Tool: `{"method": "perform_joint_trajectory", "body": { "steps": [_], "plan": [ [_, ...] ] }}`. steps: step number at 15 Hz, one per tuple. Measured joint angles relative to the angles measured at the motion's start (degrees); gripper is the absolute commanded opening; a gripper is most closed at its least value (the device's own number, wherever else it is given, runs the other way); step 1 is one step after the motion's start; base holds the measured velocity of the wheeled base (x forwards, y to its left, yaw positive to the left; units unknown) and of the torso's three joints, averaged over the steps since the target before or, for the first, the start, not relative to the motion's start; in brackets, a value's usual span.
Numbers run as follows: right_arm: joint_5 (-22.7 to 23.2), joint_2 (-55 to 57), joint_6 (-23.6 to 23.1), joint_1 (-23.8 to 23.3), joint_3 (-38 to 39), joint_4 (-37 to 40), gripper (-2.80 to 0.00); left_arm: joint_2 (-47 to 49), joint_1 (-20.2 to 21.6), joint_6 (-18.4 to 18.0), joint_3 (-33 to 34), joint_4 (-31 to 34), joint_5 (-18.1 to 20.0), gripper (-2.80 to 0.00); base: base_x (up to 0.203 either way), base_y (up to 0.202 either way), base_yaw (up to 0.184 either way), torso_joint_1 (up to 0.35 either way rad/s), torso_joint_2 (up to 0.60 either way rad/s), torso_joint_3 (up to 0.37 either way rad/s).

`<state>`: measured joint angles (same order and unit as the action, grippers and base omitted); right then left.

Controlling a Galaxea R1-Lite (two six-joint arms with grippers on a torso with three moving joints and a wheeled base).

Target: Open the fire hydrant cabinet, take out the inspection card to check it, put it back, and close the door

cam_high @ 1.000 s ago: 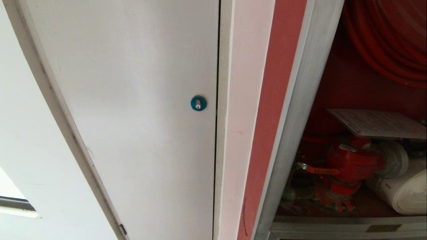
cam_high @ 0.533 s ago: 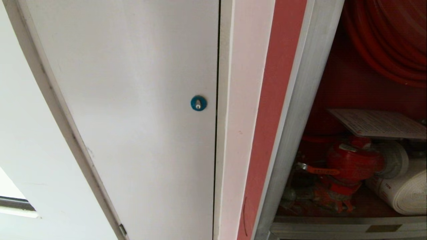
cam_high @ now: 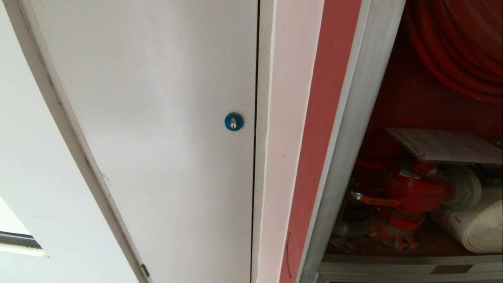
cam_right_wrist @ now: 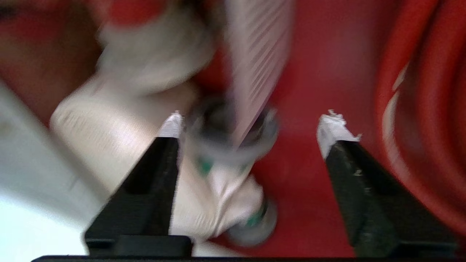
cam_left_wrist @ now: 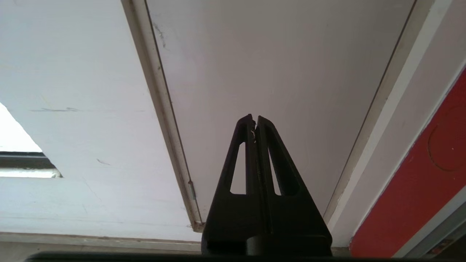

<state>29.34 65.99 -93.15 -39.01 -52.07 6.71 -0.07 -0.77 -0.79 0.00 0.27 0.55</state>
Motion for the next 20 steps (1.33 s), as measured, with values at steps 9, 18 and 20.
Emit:
{"method": "perform_joint_trajectory", "body": {
  "steps": [9,18,20],
  "plan": [
    [-5.53,6.9,1.92,8.33,-0.16,-9.33,0.0,0.0,-0.02,0.03,0.0,-0.06,-0.02,-2.8,0.0,0.0,0.0,0.0,0.0,0.0],
    [-8.14,11.04,3.67,11.87,0.98,-15.51,-2.8,0.0,-0.02,0.0,0.0,-0.09,-0.02,-2.8,0.0,0.0,0.0,0.0,0.0,0.0],
    [-8.18,10.73,3.6,11.9,1.74,-15.63,-2.8,0.0,-0.02,0.02,0.0,-0.11,-0.02,-2.8,0.0,0.0,0.0,0.0,0.0,0.0]
  ]
}}
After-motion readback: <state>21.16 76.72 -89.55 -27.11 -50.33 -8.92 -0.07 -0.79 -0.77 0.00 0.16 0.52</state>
